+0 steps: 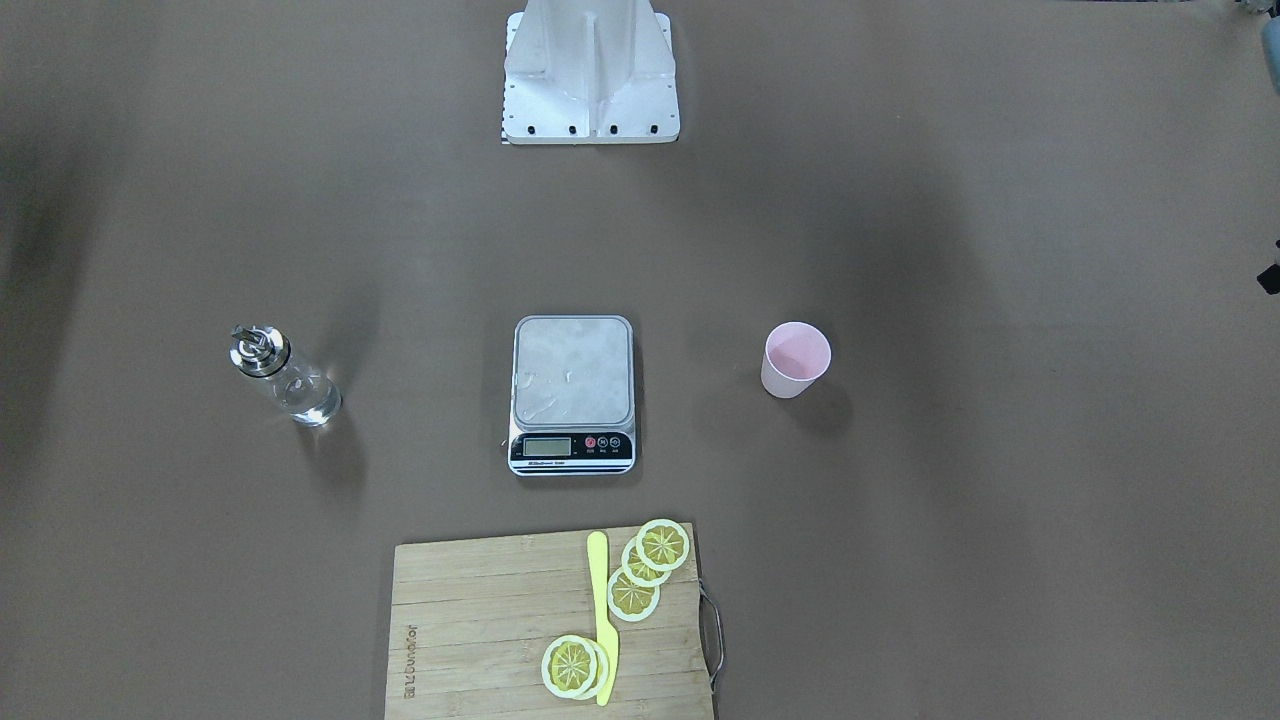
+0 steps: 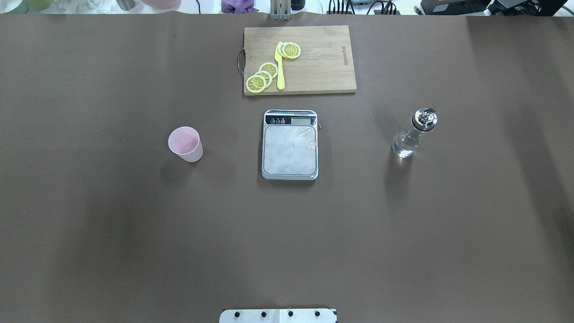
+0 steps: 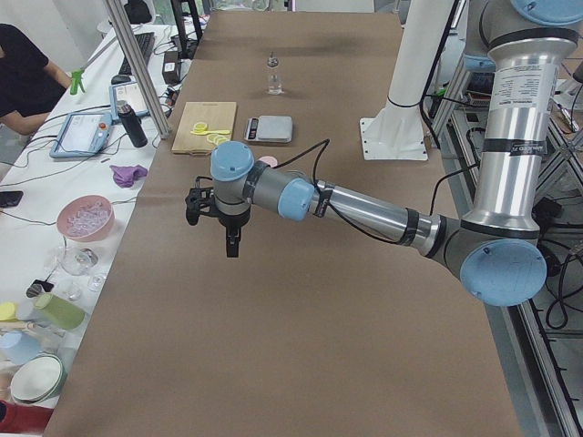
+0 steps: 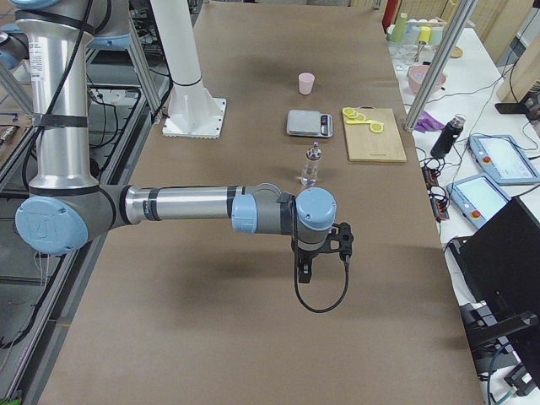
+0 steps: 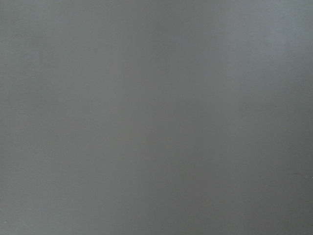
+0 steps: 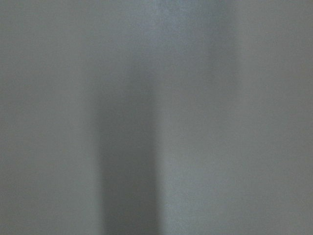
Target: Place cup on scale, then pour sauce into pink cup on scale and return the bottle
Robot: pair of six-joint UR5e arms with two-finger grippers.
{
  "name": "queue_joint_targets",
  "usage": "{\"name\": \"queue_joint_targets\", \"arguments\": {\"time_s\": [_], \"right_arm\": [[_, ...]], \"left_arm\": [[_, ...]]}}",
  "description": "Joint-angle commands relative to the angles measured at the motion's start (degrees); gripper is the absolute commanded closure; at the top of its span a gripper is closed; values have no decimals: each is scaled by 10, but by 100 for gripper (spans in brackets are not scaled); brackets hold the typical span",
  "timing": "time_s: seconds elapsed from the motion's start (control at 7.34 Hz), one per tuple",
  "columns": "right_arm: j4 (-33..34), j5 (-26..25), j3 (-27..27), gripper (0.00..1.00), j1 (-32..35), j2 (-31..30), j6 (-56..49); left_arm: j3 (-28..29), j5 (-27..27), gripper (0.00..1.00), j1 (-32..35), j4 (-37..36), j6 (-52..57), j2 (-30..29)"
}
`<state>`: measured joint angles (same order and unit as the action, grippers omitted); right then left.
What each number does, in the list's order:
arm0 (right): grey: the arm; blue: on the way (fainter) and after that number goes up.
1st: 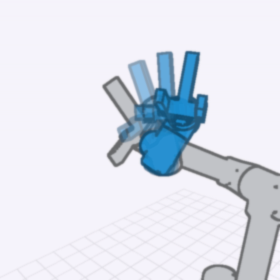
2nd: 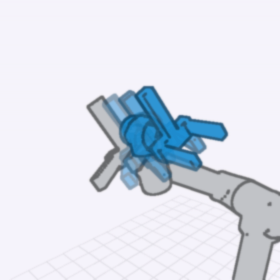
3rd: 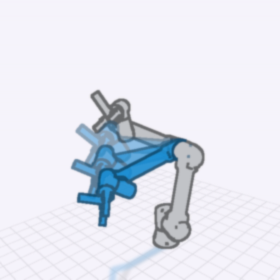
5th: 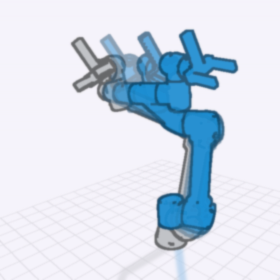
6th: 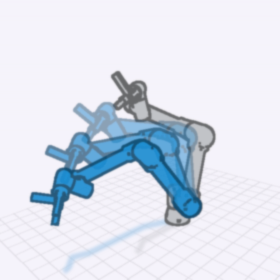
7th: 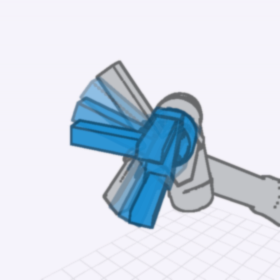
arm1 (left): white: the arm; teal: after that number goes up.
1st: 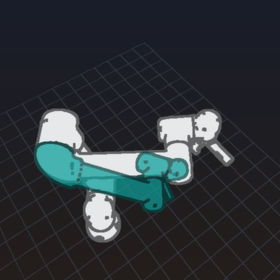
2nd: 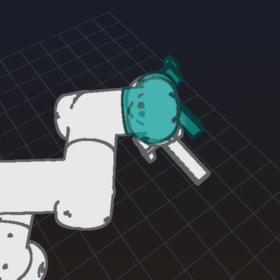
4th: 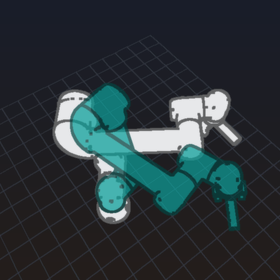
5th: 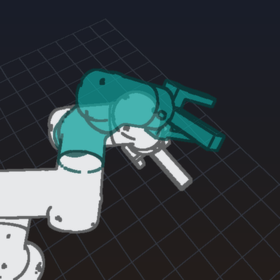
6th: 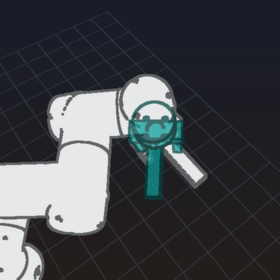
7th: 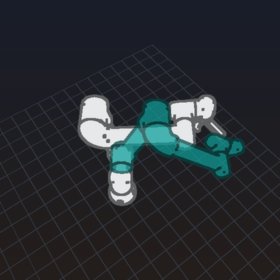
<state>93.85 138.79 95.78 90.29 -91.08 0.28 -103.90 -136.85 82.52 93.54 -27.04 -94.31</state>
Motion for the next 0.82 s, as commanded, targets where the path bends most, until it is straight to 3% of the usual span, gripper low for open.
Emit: {"name": "queue_joint_targets", "arguments": {"time_s": [0.0,0.68], "right_arm": [[0,-22,-2,0,-6,8,2],[-1,-21,-1,0,-6,5,22]], "left_arm": [[-3,0,1,-28,11,-60,-16],[19,7,1,-87,59,-143,-20]]}}
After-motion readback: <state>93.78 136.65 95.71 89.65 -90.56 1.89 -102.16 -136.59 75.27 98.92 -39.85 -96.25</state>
